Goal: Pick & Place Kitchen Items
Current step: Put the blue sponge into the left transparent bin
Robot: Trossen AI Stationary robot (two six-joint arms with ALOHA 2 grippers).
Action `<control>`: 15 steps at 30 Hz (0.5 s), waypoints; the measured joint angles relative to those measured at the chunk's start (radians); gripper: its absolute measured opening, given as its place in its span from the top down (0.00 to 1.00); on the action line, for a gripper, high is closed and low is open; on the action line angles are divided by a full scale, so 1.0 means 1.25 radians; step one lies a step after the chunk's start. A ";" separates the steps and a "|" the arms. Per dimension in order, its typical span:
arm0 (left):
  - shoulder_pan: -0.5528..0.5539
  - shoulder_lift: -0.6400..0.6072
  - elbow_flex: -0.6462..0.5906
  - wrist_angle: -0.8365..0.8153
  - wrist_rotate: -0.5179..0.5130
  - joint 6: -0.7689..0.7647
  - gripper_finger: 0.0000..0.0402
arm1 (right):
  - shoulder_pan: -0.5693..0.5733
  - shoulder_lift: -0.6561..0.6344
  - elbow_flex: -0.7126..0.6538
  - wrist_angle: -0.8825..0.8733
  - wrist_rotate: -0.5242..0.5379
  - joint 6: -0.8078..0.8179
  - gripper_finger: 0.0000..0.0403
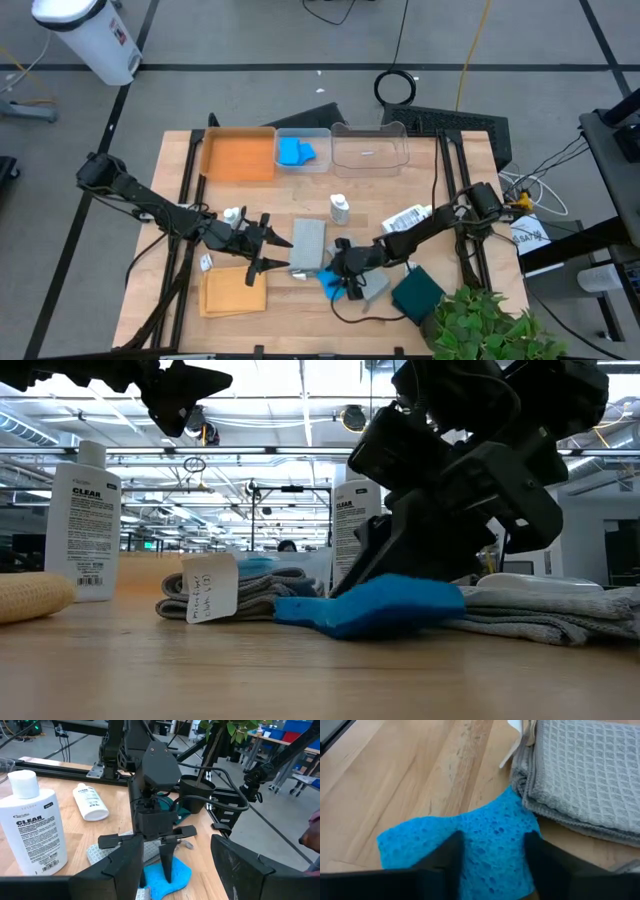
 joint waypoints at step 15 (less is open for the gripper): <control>0.000 0.000 0.000 0.000 0.000 -0.001 0.41 | 0.005 -0.034 -0.002 -0.027 0.014 -0.083 1.00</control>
